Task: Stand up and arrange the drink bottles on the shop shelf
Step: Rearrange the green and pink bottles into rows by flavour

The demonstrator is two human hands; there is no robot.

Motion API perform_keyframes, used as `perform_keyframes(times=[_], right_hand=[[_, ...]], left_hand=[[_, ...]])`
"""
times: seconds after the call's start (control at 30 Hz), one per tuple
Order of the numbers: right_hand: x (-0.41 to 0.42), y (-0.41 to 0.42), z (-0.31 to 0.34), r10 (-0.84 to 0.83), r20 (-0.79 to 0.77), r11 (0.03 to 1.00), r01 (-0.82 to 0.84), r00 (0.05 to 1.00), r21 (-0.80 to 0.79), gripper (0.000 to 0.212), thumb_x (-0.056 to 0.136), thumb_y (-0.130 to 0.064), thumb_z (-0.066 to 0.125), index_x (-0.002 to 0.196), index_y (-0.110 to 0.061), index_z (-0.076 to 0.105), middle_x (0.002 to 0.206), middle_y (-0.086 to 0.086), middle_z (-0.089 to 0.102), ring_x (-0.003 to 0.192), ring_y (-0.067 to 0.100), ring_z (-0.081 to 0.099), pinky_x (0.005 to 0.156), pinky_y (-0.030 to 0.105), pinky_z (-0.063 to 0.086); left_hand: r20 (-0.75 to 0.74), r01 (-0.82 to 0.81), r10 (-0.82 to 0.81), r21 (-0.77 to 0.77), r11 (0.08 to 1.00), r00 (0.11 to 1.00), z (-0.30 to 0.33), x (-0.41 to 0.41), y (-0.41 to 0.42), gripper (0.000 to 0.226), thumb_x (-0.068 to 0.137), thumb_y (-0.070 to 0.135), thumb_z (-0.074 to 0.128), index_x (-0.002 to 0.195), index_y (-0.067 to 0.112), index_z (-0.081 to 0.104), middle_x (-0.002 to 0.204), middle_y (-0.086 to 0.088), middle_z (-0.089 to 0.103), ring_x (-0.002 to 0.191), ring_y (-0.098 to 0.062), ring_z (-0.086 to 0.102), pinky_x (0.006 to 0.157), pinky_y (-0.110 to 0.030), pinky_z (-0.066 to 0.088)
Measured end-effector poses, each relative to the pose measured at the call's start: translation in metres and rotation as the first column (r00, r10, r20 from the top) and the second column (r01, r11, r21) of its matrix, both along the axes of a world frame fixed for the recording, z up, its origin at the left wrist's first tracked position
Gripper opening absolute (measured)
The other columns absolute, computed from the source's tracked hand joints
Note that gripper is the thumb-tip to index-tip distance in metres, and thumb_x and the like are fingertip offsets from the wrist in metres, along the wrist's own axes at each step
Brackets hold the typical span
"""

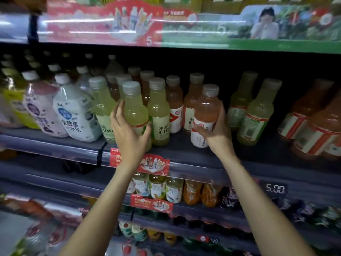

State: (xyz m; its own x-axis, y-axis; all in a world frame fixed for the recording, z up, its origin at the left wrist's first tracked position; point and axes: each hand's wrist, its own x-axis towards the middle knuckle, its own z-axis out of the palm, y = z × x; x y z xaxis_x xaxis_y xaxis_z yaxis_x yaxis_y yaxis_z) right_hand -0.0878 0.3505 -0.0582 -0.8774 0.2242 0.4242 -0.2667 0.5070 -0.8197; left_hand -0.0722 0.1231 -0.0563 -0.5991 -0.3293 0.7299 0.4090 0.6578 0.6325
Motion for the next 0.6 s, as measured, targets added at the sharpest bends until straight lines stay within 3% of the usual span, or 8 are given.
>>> perform_keyframes(times=[0.07,0.1,0.2,0.3,0.37,0.47,0.6], right_hand=[[0.012,-0.005,-0.001,-0.173,-0.167,0.967,0.199,0.971,0.157,0.089,0.075,-0.03,0.078,0.147,-0.013,0.029,0.14,0.019,0.035,0.13,0.031,0.036,0.105,0.035,0.034],[0.021,-0.01,0.0,-0.236,-0.303,0.929,0.306,0.923,0.207,0.078,0.076,-0.027,0.077,0.142,-0.008,0.038,0.135,0.021,0.039,0.126,0.032,0.038,0.105,0.029,0.031],[0.035,-0.038,0.009,-0.143,-0.543,0.899,0.339,0.827,0.279,0.047,0.082,-0.023,0.069,0.123,-0.007,0.055,0.122,0.018,0.048,0.114,0.027,0.047,0.099,0.015,0.03],[0.027,-0.069,0.021,0.066,-0.383,0.906,0.105,0.921,0.41,0.058,0.083,-0.023,0.069,0.134,-0.008,0.047,0.128,0.013,0.049,0.101,0.019,0.057,0.084,0.009,0.038],[0.017,-0.085,0.03,0.125,-0.245,0.902,-0.007,0.961,0.431,0.076,0.083,-0.028,0.07,0.145,-0.008,0.03,0.14,0.013,0.04,0.12,0.024,0.049,0.09,0.016,0.037],[-0.002,-0.1,0.042,0.082,-0.149,0.905,-0.011,0.985,0.426,0.082,0.087,-0.041,0.063,0.149,-0.008,0.02,0.147,0.014,0.03,0.132,0.027,0.035,0.101,0.031,0.035],[-0.016,-0.113,0.051,-0.032,-0.11,0.855,0.084,0.993,0.511,0.08,0.08,-0.049,0.067,0.14,-0.009,0.033,0.136,0.011,0.039,0.125,0.029,0.036,0.098,0.036,0.035]], left_hand=[[0.093,0.051,-0.055,0.042,0.998,0.994,-0.003,-0.001,-0.005,0.091,0.077,0.034,0.076,0.147,0.009,0.023,0.138,-0.013,0.037,0.129,-0.013,0.034,0.103,-0.011,0.025],[0.12,0.059,-0.064,0.043,0.997,0.991,-0.005,-0.001,-0.006,0.095,0.076,0.037,0.076,0.148,0.01,0.021,0.139,-0.011,0.037,0.13,-0.014,0.035,0.101,-0.011,0.026],[0.16,0.052,-0.06,0.052,0.997,0.985,-0.006,-0.001,-0.011,0.097,0.073,0.044,0.078,0.147,0.014,0.024,0.138,-0.008,0.039,0.129,-0.018,0.039,0.094,-0.018,0.032],[0.177,0.066,-0.077,0.068,0.996,0.981,-0.004,-0.001,-0.014,0.093,0.071,0.044,0.079,0.145,0.017,0.03,0.137,-0.006,0.044,0.124,-0.011,0.041,0.093,-0.014,0.03],[0.168,0.096,-0.114,0.111,0.989,0.979,-0.004,0.0,-0.016,0.09,0.072,0.04,0.08,0.145,0.019,0.032,0.137,-0.001,0.044,0.122,-0.004,0.039,0.095,-0.013,0.03],[0.136,0.159,-0.184,0.179,0.971,0.973,-0.007,0.005,-0.018,0.088,0.072,0.036,0.081,0.144,0.02,0.033,0.139,0.004,0.043,0.129,-0.008,0.042,0.105,-0.023,0.035],[0.129,0.231,-0.261,0.212,0.95,0.957,-0.008,0.013,-0.023,0.083,0.072,0.037,0.081,0.138,0.037,0.03,0.139,0.018,0.04,0.132,-0.007,0.041,0.108,-0.036,0.04]])
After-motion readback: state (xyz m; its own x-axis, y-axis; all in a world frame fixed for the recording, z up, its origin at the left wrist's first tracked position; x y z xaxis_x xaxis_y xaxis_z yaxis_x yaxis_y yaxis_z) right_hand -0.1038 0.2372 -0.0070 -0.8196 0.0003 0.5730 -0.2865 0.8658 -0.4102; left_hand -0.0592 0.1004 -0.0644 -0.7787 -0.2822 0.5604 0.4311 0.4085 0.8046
